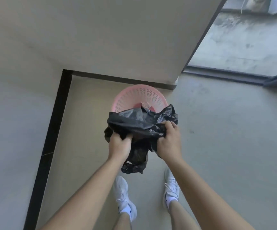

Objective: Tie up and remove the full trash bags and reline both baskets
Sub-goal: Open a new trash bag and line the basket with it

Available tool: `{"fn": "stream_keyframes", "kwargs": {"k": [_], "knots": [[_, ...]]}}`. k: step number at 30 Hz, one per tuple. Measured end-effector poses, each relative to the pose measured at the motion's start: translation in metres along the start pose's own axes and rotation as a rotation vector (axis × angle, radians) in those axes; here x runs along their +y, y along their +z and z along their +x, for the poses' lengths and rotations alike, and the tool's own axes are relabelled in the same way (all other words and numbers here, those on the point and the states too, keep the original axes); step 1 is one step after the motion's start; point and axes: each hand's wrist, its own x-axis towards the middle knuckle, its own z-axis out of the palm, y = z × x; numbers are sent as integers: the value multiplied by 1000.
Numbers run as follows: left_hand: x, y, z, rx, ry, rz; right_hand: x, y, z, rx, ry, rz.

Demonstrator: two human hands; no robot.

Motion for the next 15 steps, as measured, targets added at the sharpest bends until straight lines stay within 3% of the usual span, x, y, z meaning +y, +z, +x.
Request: {"fn": "stream_keyframes", "kwargs": {"k": [3, 9, 15], "knots": [[-34, 16, 39, -29, 62, 35, 33, 35, 19, -89, -32, 44], [-67, 29, 98, 114, 66, 0, 64, 81, 63, -197, -132, -48], [-73, 49, 152, -31, 134, 103, 85, 107, 128, -225, -158, -136]]}}
